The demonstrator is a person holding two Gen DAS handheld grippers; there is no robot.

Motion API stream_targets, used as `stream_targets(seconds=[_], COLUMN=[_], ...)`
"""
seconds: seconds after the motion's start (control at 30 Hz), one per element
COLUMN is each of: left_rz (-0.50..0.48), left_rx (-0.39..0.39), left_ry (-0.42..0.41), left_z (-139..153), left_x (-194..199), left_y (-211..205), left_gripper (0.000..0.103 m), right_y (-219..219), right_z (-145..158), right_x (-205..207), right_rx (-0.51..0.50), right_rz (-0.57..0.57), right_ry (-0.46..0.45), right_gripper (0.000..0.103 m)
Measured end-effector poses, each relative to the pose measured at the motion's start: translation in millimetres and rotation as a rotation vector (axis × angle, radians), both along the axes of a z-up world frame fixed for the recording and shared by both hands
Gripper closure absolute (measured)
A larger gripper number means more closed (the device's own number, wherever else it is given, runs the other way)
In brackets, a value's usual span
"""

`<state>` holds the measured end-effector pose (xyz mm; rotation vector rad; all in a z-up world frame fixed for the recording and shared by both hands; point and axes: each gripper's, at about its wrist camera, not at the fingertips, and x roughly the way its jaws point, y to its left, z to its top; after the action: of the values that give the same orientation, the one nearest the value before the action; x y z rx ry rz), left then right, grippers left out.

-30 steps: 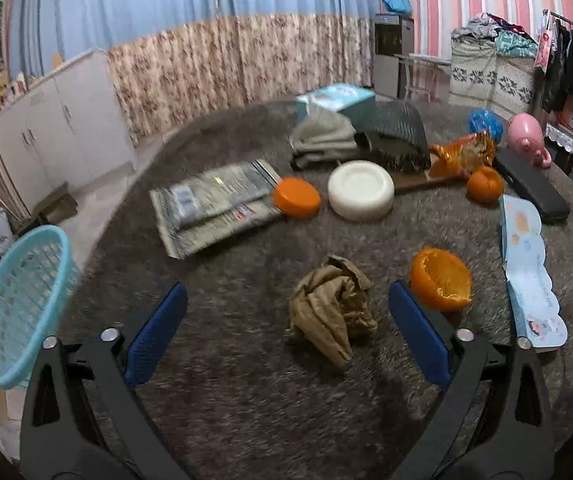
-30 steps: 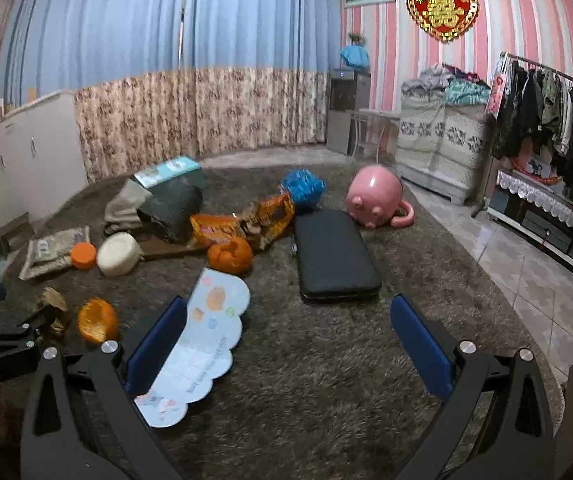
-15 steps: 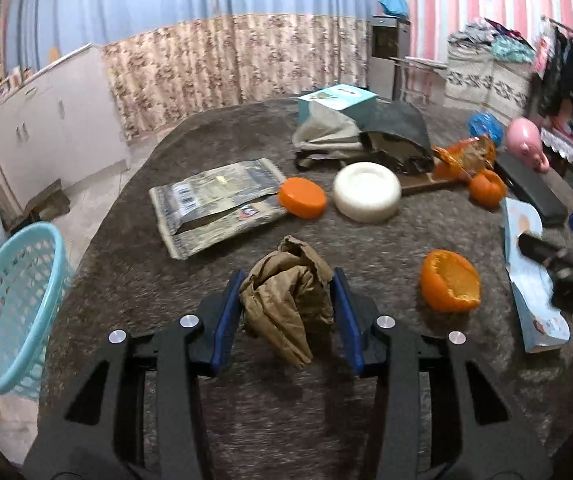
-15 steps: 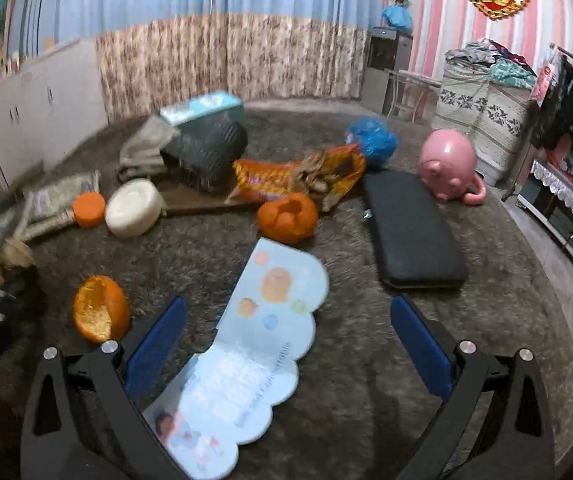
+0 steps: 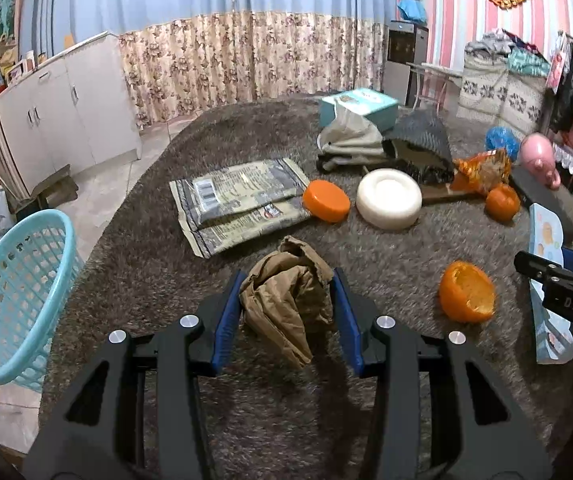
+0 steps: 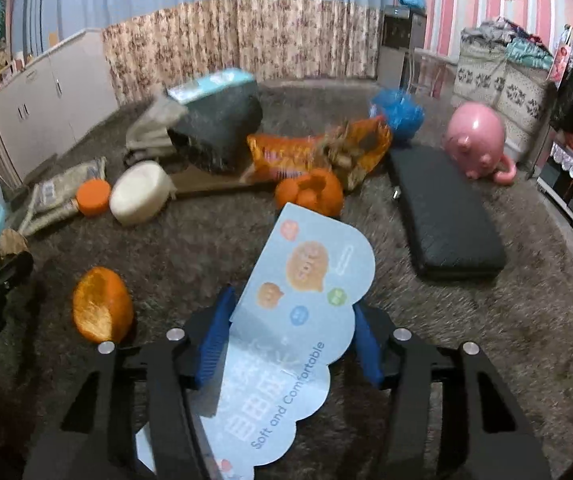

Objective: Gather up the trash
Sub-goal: 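Carry both items to the blue basket and open both tools to drop them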

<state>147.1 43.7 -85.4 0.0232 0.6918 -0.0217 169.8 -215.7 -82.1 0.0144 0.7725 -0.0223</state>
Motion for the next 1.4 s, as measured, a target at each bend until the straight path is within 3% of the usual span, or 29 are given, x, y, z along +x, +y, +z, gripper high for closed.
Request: stream_targets(seconds=[0.27,0.5,0.67,0.9,1.13,1.27,1.3,1.4], left_rz=[0.086,0.198,0.322,0.434,0.451,0.457,0.450,0.462], left_rx=[-0.008,0.039,0.074,0.049,0.014,0.011,0.004,0.014], left_ry=[-0.088,-0.107,-0.079,0.002,0.043,0.046,0.050,0.040], left_z=[47.3,64.4,53.8,26.0,9.3,3.1,1.4,-0.1], left_x=[-23.6,-35.3,-30.4,-14.0,1.7,5.0,5.9,-0.6], left_y=[50.3,131.1,198.9,270.1,298.1,300.8,302.5,303.1], left_gripper=[0.060,0.060,0.060,0.060,0.060,0.059,0.056,0.030], right_y=[48.2,138.6,203.6,300.3,355.5,379.8,382.2,392.2], right_z=[74.9,102.3,104.8,77.1,58.0,57.3,56.5,54.4], right_x=[-5.6,11.0,30.9,74.2,92.9,91.0,90.1,89.3], right_rx=[-0.074,-0.127,-0.117,-0.021,0.069,0.044,0.037,0.027], right_rz=[0.106,0.273,0.403,0.562,0.616,0.652,0.658,0.678], right_ry=[-0.178,-0.244,-0.238,-0.126,-0.071,-0.088,-0.090,-0.095], right_gripper=[0.048,0.048,0.048,0.048,0.048,0.048,0.048,0.048])
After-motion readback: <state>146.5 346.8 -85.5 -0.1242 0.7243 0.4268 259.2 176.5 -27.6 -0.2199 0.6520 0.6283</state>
